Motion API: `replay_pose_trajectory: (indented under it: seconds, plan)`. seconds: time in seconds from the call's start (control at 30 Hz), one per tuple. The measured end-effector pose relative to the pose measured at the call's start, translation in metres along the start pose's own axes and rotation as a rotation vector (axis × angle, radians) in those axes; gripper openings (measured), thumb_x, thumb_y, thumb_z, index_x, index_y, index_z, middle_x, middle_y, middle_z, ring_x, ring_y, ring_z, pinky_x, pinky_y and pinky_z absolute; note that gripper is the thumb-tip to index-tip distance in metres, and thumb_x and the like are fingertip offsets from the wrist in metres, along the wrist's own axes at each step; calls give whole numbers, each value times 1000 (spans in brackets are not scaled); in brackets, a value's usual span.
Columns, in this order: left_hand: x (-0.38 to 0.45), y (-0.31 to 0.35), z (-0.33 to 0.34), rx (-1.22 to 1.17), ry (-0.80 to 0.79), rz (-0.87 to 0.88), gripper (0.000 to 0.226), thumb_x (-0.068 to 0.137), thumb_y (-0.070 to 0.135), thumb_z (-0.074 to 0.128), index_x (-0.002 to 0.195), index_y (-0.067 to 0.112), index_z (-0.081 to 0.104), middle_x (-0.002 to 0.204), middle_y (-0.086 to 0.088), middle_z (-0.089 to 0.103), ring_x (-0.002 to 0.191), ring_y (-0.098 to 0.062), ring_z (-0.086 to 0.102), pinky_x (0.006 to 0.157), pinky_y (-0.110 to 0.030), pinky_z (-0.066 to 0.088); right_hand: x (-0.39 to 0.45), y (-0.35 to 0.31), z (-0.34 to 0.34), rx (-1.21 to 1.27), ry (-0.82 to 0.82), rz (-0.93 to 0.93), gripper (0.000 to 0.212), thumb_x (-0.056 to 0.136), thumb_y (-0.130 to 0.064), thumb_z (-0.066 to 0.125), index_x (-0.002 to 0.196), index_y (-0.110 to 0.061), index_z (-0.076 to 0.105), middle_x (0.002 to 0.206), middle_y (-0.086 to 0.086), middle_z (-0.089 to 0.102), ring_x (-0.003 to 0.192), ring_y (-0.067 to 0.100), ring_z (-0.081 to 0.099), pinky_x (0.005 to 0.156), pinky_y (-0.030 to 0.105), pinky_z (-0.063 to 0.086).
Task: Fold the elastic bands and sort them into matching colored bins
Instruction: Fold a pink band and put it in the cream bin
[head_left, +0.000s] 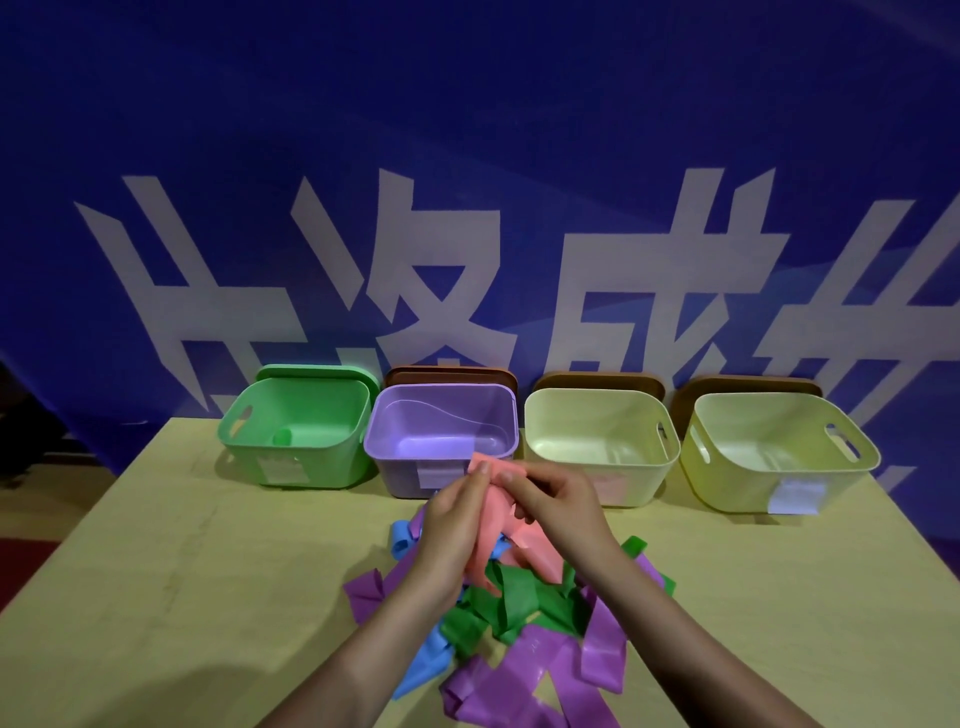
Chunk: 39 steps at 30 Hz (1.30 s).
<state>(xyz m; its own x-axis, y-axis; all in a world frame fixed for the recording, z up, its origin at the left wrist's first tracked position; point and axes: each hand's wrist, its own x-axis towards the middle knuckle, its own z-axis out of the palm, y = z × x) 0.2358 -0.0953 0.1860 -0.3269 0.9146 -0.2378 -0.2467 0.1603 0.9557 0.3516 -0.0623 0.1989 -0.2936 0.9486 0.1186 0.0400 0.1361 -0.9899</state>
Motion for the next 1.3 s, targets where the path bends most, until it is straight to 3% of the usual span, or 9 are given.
replay_pose_trajectory:
  seconds: [0.27, 0.4, 0.5, 0.6, 0.8, 0.93, 1.07, 1.23, 1.3]
  plan:
    - [5, -9, 1, 60, 97, 97, 27, 94, 32, 58, 78, 14, 71, 73, -11, 64, 62, -19, 58, 41, -20, 44, 13, 16, 7, -24, 148, 27, 24, 91, -10, 62, 73, -23, 71, 47, -11, 52, 50, 3, 45, 56, 20, 39]
    - [10, -6, -3, 32, 175, 38, 37, 92, 42, 58, 72, 14, 70, 67, -8, 64, 65, -19, 55, 59, -29, 45, 18, 28, 11, -263, 127, -211, 15, 91, -22, 62, 95, -20, 76, 77, -8, 71, 72, 4, 60, 69, 20, 45]
    - [14, -6, -7, 18, 193, -31, 43, 91, 48, 57, 73, 10, 69, 69, -7, 63, 64, -20, 57, 56, -24, 47, 21, 37, 4, -550, -29, -508, 25, 95, -29, 55, 113, -22, 71, 89, 1, 69, 81, 11, 60, 74, 18, 44]
    - [18, -15, -9, -6, 166, -59, 35, 87, 46, 64, 75, 14, 75, 84, -9, 74, 89, -28, 70, 86, -43, 55, 27, 39, -8, -649, -162, -576, 30, 96, -34, 50, 115, -18, 69, 91, 5, 66, 85, 20, 60, 75, 30, 48]
    - [16, -16, -7, -6, 54, -89, 25, 94, 29, 57, 86, 13, 75, 94, -14, 74, 97, -32, 67, 92, -44, 51, 18, 34, -26, -506, -255, -372, 40, 96, -38, 43, 124, -20, 64, 91, -2, 65, 84, 3, 56, 77, 19, 42]
    - [12, -15, -2, 42, 14, -95, 21, 96, 23, 52, 87, 18, 70, 90, -12, 71, 85, -25, 65, 82, -39, 50, 10, 31, -18, -281, -160, -65, 25, 99, -24, 49, 113, -17, 69, 68, -21, 61, 71, -2, 56, 71, 17, 42]
    - [12, -15, -4, 78, -46, -61, 24, 93, 12, 49, 91, 21, 72, 94, -15, 71, 88, -27, 66, 74, -36, 53, 5, 31, -15, -75, -120, 39, 20, 96, -8, 54, 82, -14, 68, 54, -13, 57, 54, 1, 49, 60, 19, 40]
    - [11, -15, -13, 67, -111, -17, 19, 94, 19, 57, 101, 15, 73, 101, -15, 72, 98, -30, 67, 88, -46, 53, 2, 35, -11, 36, -55, 39, 18, 93, -3, 57, 104, -3, 71, 73, -13, 70, 64, -4, 58, 60, 12, 43]
    - [10, -15, -16, 88, -125, 26, 17, 91, 24, 62, 99, 17, 75, 99, -13, 73, 100, -32, 66, 93, -48, 51, 1, 35, -8, 14, -38, 22, 17, 92, -8, 61, 103, -9, 73, 85, -6, 73, 74, -2, 62, 65, 13, 45]
